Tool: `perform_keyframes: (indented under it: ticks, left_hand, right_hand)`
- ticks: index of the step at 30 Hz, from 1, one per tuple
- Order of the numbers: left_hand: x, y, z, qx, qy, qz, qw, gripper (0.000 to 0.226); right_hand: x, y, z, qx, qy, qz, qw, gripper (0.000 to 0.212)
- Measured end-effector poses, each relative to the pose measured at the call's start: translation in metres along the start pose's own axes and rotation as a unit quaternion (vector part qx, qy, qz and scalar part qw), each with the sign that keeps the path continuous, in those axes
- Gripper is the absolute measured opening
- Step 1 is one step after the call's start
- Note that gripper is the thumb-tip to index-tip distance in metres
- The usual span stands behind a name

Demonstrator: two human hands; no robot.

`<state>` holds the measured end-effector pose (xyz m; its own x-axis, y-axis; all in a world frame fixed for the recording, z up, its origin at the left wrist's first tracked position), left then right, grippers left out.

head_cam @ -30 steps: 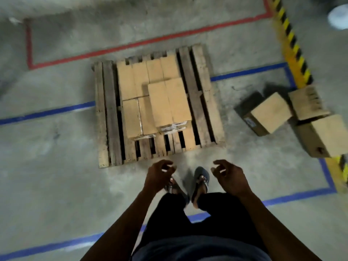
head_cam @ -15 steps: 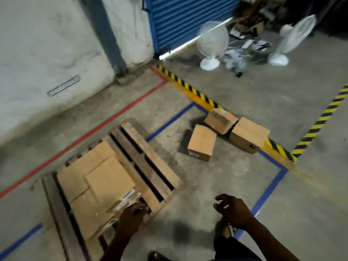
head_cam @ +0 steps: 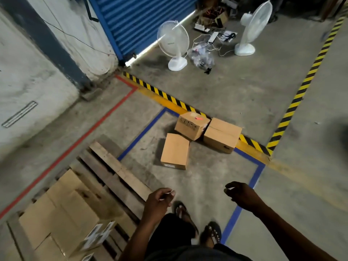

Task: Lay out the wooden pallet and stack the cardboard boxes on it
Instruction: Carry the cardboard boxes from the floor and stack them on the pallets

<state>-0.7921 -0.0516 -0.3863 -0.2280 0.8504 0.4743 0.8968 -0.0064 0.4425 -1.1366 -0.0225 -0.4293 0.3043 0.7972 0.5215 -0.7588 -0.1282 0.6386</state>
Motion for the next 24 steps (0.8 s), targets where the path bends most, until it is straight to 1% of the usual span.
perform_keyframes:
  ticks: [2, 5, 8, 11, 13, 15, 19, 22, 24]
  left_hand:
    - [-0.025, -0.012, -0.002, -0.025, 0.012, 0.021, 0.999, 0.004]
    - [-0.067, -0.028, -0.012, -0.048, 0.014, 0.034, 0.998, 0.006]
    - [-0.124, -0.044, -0.021, -0.07, 0.028, 0.052, 0.996, 0.004]
    - [-0.176, -0.055, -0.031, -0.097, 0.043, 0.073, 0.992, 0.009]
    - [-0.209, -0.063, -0.041, -0.12, 0.041, 0.096, 0.987, 0.015]
    - [-0.241, -0.068, -0.052, -0.135, 0.033, 0.115, 0.984, 0.015]
    - [-0.295, -0.067, -0.069, -0.145, 0.095, 0.107, 0.979, 0.029]
    - [-0.327, -0.071, -0.092, -0.133, 0.13, 0.086, 0.979, 0.023]
    - [-0.34, -0.072, -0.108, -0.137, 0.137, 0.084, 0.977, 0.012]
  right_hand:
    - [-0.014, 0.005, 0.015, -0.016, 0.011, -0.009, 1.0, 0.024]
    - [-0.028, 0.007, 0.043, -0.053, 0.016, -0.005, 0.998, 0.018]
    - [-0.05, 0.007, 0.061, -0.085, -0.003, -0.003, 0.996, 0.022]
    - [-0.075, 0.011, 0.077, -0.091, -0.034, -0.007, 0.995, 0.025]
    - [-0.099, 0.012, 0.092, -0.088, -0.042, -0.008, 0.995, 0.022]
    - [-0.126, 0.017, 0.108, -0.089, -0.045, -0.009, 0.995, 0.018]
    - [-0.177, 0.022, 0.139, -0.106, -0.056, 0.011, 0.993, 0.012]
    - [-0.234, 0.018, 0.156, -0.104, -0.051, 0.046, 0.992, 0.01]
    - [-0.276, 0.009, 0.161, -0.098, -0.046, 0.083, 0.991, 0.014]
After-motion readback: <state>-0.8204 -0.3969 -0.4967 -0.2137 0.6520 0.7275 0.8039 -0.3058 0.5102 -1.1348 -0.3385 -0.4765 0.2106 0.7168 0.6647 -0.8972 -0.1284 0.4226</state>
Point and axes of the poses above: each hand's wrist, its own x-axis away from the middle knuckle, its own y-axis out of the back of the hand, z = x × y, the point moved 1 cm from there along -x, towards the middle knuckle, and after that the axes turned 12 degrees about -z, right-handed, at the moved point
